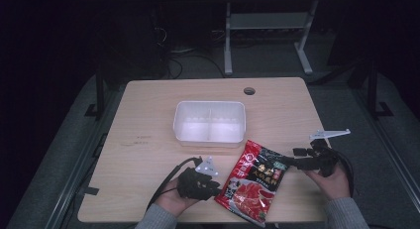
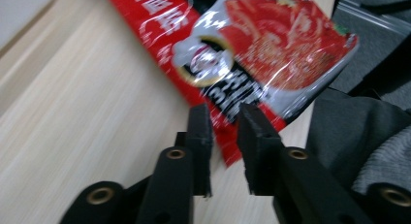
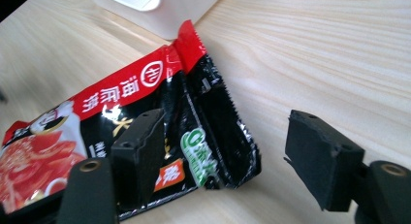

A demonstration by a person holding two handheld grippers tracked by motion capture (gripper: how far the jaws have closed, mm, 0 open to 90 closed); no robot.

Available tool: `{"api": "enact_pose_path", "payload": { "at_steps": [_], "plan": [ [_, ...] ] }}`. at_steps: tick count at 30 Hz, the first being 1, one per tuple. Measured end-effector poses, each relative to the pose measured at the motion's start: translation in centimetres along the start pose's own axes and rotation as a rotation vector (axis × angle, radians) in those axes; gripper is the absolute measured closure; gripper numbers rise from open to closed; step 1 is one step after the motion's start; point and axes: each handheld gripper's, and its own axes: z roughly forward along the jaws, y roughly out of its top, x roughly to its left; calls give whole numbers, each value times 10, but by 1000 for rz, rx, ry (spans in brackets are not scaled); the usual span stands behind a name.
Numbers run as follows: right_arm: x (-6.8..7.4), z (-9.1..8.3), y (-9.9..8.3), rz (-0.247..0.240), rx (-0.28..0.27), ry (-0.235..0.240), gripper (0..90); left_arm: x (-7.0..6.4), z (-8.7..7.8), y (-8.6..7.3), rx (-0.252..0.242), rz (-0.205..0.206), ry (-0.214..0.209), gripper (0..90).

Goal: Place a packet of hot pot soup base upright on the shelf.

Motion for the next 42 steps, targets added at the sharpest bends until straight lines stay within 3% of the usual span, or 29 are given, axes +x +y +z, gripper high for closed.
{"api": "enact_pose_path", "payload": {
  "at_steps": [7, 9, 14, 20, 21, 28, 29, 36, 42],
  "plan": [
    [-13, 13, 5, 32, 36, 11, 365, -8, 20, 17, 49, 30, -37, 835],
    [-16, 16, 3, 46, 52, 25, 397, -9, 30, 20, 87, 40, -43, 841],
    [-23, 18, -2, 90, 66, 64, 546, -8, 35, 21, 105, 29, -54, 847],
    [-27, 24, -6, 121, 82, 90, 616, -6, 37, 21, 107, 26, -59, 846],
    [-27, 25, -7, 129, 86, 99, 668, -7, 37, 21, 103, 24, -55, 844],
    [-24, 26, -6, 118, 86, 122, 807, -7, 38, 21, 98, 22, -53, 831],
    [-22, 24, -5, 113, 69, 133, 867, -6, 38, 21, 96, 20, -51, 814],
    [-16, 22, -2, 93, 69, 117, 884, -6, 36, 20, 90, 19, -54, 787],
    [-2, 6, 5, 38, 32, 100, 892, 0, 28, 18, 63, 0, -39, 764]
  ]
}}
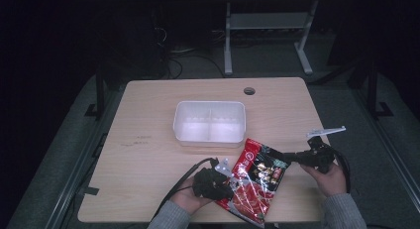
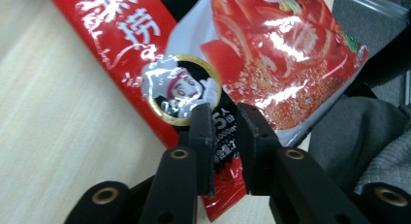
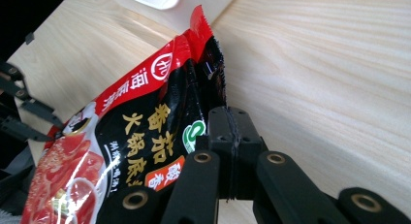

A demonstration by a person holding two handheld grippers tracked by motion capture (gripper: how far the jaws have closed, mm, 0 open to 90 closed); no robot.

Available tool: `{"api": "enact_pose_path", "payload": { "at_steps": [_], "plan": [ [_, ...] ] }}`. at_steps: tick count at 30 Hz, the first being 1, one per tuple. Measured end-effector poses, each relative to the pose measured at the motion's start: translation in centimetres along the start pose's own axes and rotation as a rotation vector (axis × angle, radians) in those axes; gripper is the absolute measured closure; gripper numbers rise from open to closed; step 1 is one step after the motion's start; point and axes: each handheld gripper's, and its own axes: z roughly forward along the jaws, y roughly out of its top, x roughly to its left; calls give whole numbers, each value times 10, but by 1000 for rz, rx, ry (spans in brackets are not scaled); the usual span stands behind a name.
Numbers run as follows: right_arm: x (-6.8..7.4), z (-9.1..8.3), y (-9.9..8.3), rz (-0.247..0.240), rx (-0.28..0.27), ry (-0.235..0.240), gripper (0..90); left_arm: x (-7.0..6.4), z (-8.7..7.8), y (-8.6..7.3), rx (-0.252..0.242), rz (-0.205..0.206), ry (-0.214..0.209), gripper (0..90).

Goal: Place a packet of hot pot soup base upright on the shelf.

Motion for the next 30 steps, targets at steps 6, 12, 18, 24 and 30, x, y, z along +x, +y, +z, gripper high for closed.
{"api": "enact_pose_path", "payload": {
  "at_steps": [6, 12, 18, 24, 30],
  "plan": [
    [11, -8, 3, -37, -10, -14, 894, 6, -8, -3, -32, -28, 9, 697],
    [24, -20, 9, -78, -32, -7, 895, 13, -12, -5, -60, -66, 16, 578],
    [40, -31, 19, -132, -50, -4, 896, 19, -9, -3, -72, -94, -2, 453],
    [56, -40, 30, -183, -63, -6, 897, 26, -4, -1, -80, -143, -30, 322],
    [68, -45, 35, -213, -68, 7, 897, 33, 1, 2, -99, -166, -82, 297]
  ]
}}
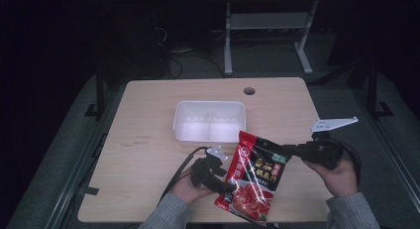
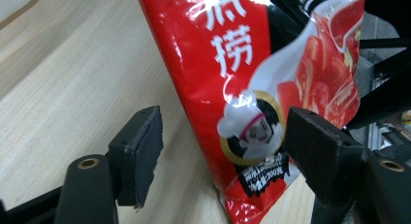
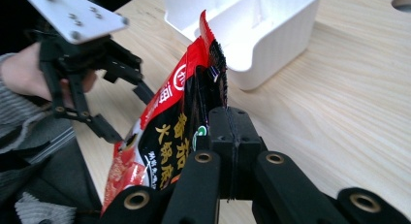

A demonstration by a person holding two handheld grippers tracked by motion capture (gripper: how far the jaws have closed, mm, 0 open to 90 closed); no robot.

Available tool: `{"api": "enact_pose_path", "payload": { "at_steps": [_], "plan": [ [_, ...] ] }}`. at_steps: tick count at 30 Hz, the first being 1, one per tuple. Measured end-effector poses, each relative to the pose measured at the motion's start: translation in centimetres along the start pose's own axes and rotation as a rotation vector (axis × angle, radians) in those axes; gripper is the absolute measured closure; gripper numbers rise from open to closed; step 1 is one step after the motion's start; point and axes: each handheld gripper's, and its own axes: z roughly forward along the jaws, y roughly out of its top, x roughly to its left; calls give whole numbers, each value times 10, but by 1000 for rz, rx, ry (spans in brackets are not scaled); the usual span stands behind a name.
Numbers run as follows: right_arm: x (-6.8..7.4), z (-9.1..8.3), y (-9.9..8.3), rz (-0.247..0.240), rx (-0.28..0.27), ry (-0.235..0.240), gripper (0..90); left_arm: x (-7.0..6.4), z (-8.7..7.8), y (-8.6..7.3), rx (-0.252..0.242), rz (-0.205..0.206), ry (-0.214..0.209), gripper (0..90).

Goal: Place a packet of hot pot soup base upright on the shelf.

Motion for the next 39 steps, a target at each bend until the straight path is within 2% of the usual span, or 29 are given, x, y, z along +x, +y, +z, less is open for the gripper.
{"api": "enact_pose_path", "payload": {
  "at_steps": [3, 8, 12, 16, 20, 24, 30, 32, 34, 35, 37, 39],
  "plan": [
    [6, -1, 5, -19, -11, 23, 897, 1, 2, 1, -7, 4, -29, 332],
    [11, -2, 9, -31, -28, 52, 898, 2, 1, 2, -19, 8, -41, 382],
    [18, -2, 14, -51, -40, 81, 898, 1, 1, 4, -35, 16, -71, 432],
    [22, -3, 17, -63, -43, 88, 898, 1, -2, 4, -39, 23, -64, 491],
    [20, -2, 17, -66, -44, 94, 897, 1, -6, 2, -46, 44, -38, 601],
    [17, -1, 16, -62, -42, 95, 895, 1, -9, 0, -57, 46, -29, 716],
    [13, 2, 14, -61, -38, 89, 871, 1, -10, -4, -78, 40, -33, 761],
    [9, 3, 12, -48, -39, 87, 785, 1, -10, -4, -81, 50, -29, 766],
    [6, 5, 10, -34, -43, 73, 633, 0, -10, -4, -82, 53, -25, 768],
    [5, 6, 9, -23, -41, 65, 587, -1, -11, -4, -81, 55, -23, 768],
    [0, 10, 4, -2, -45, 97, 499, -1, -11, -4, -83, 55, -22, 768],
    [-2, 13, 0, 14, -40, 91, 423, -1, -11, -4, -80, 58, -18, 767]
  ]
}}
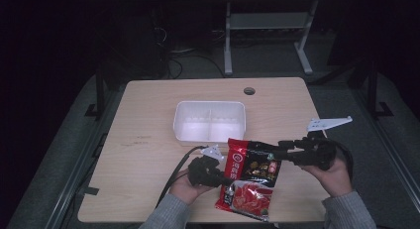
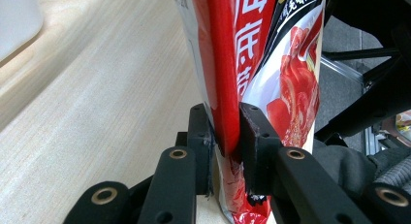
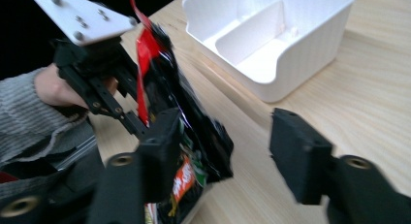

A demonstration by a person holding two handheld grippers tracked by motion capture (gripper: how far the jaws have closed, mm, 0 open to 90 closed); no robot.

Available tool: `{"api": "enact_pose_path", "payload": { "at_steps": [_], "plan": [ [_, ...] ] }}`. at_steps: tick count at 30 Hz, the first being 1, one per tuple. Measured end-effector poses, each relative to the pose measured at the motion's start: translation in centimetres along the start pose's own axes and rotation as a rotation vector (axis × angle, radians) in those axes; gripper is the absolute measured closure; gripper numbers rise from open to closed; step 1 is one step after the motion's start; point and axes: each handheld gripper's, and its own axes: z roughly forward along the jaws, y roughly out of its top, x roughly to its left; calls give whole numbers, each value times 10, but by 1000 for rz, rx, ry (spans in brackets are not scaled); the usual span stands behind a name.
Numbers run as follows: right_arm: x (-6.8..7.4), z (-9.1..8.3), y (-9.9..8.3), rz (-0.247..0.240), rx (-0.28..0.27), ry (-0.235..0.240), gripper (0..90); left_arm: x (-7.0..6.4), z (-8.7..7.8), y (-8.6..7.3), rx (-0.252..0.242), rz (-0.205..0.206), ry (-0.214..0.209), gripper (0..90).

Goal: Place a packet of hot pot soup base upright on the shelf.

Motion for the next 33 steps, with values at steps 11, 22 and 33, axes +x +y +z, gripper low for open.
{"api": "enact_pose_path", "payload": {
  "at_steps": [11, 22, 33],
  "plan": [
    [-3, 21, -20, 14, 45, 66, 382, -1, 0, -1, 0, 9, 7, 766],
    [1, 44, -25, 29, 72, 112, 477, -2, -1, -1, 2, 15, 12, 763],
    [0, 49, -23, 68, 57, 190, 694, -3, -4, -4, 0, 23, 27, 710]
  ]
}}
